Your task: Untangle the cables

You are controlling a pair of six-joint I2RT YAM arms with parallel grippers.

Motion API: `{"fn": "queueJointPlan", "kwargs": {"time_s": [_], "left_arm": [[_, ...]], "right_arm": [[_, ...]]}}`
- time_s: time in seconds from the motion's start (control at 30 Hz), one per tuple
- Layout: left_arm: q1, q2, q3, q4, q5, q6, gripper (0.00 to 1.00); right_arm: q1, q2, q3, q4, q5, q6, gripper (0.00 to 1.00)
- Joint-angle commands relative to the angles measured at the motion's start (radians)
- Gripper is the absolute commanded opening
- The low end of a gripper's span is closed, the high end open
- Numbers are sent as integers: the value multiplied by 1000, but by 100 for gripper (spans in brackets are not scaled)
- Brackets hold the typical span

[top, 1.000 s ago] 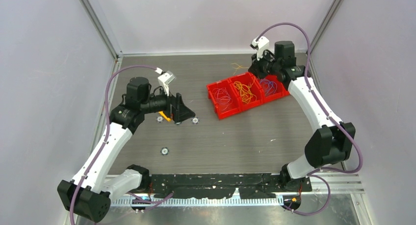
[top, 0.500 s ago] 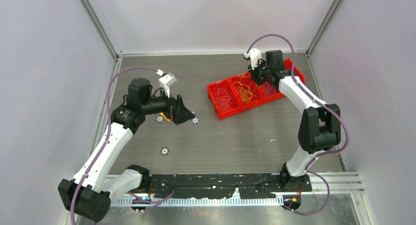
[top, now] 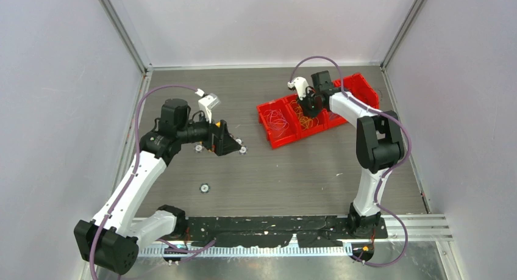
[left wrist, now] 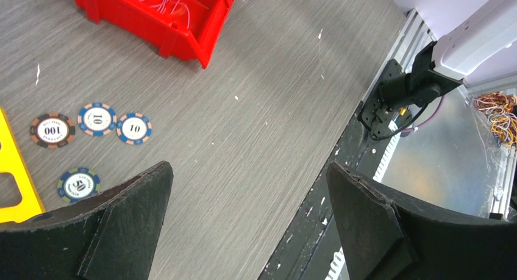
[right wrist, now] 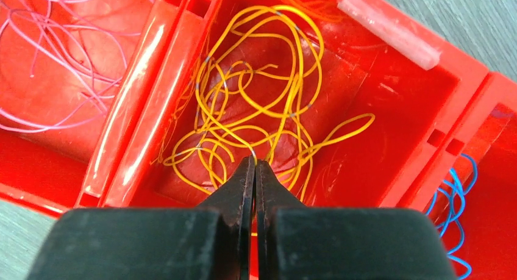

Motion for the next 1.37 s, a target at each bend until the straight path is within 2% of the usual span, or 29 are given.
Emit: {"fn": "queueJointPlan", "kwargs": {"time_s": [0.0,0.07,0.1,0.13,0.2,0.4,0.47,0.57,0.73,0.77,0.87,0.97,1.07,1.17,1.33], "left_arm": [[10,-3,30,-101,-25,67,100],[16,-2,56,-161,-44,94,100],[18,2,78,-194,-50,112,100],[22,9,95,-240,-55,134,100],[35,24,127,-300,-68,146,100],[95,63,219,-441,-96,202,100],[115,71,252,-476,-137,215,100],[154,88,325,-549,-184,253,100],[215,114,391,-618,-300,277,100],[222,117,387,-614,-321,278,100],[224,108,338,-583,-363,264,100],[223,87,226,-521,-381,229,100],[223,73,131,-479,-379,216,100],[223,61,85,-471,-400,233,100],[223,21,81,-463,-398,246,100]], "right_arm": [[1,9,109,-18,31,8,8],[0,-6,145,-58,19,17,17],[0,-17,155,-71,3,23,27],[0,-44,170,-97,-13,33,33],[0,-99,180,-126,-37,51,54],[-5,-283,199,-228,-68,65,87],[-15,-337,211,-264,-73,68,94],[-49,-425,250,-336,-93,88,99],[-175,-549,249,-424,-165,127,95],[-231,-587,237,-436,-195,141,95],[-342,-683,120,-435,-238,168,95],[-438,-747,-25,-417,-237,179,95],[-459,-835,-236,-346,-190,181,95],[-460,-895,-375,-311,-181,195,95],[-461,-934,-402,-323,-173,196,95]]}}
